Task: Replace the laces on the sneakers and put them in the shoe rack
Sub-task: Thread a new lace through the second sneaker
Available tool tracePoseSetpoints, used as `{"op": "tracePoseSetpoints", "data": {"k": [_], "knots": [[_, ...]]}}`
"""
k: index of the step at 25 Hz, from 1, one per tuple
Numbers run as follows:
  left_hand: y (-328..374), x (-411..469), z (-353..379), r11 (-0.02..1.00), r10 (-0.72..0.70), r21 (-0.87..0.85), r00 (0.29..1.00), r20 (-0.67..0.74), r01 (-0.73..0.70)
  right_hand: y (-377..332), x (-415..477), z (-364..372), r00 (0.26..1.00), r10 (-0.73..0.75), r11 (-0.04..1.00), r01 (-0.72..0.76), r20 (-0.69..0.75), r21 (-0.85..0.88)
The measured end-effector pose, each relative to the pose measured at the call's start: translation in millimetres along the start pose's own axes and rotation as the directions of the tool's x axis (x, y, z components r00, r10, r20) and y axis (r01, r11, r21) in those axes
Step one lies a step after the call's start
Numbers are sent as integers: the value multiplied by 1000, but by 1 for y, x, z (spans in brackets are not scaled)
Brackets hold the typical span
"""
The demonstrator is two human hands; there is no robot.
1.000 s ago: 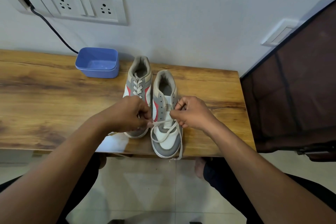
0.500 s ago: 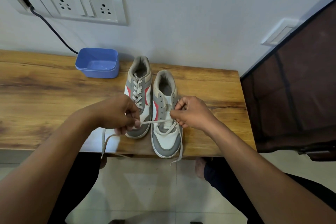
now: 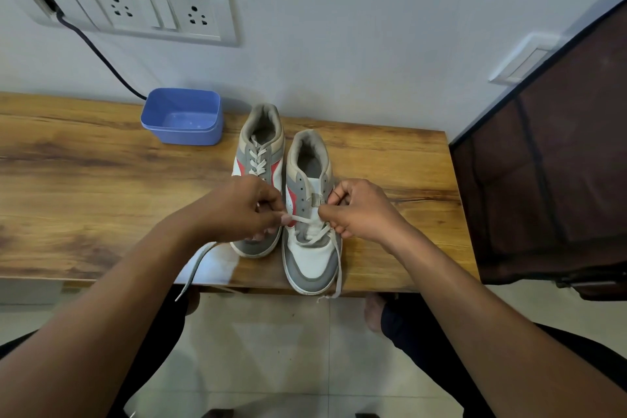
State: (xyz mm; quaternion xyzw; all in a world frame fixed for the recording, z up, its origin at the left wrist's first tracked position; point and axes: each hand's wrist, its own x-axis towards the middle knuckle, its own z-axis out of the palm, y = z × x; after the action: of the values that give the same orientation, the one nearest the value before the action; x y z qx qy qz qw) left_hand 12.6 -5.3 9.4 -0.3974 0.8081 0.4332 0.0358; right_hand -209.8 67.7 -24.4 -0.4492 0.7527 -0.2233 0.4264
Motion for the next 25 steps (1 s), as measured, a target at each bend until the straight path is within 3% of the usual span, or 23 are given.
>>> {"op": "tracePoseSetpoints", "data": {"k": [4,9,14,18,21,23,25], "knots": [[-7,1,-15,998,-47,-53,988,-149,39,1,0,-1,1000,-3,1000,3,11,8],[-2,1,-1,1000,-7,27,997,71,5,0,0,-1,1000,-8,1000,8,5,4],[-14,-8,-27,995,-83,-62,997,8,83,1,-1,0,1000,-13,1000,13,9,6],[-1,-3,-3,981,-57,-178,992,109,76,-1,-1,0,1000,0,1000,0,8,8],[-4,-2,-8,999,-10,-35,998,58,12,-2,-2,0,1000,5,1000,-5,14,19],[-13,-5,-22,998,-39,-57,999,23,40,-2,-2,0,1000,-2,1000,2,23,21],[-11,-6,-18,995,-49,-88,995,88,57,-2,-2,-1,1000,-2,1000,2,22,15]]}}
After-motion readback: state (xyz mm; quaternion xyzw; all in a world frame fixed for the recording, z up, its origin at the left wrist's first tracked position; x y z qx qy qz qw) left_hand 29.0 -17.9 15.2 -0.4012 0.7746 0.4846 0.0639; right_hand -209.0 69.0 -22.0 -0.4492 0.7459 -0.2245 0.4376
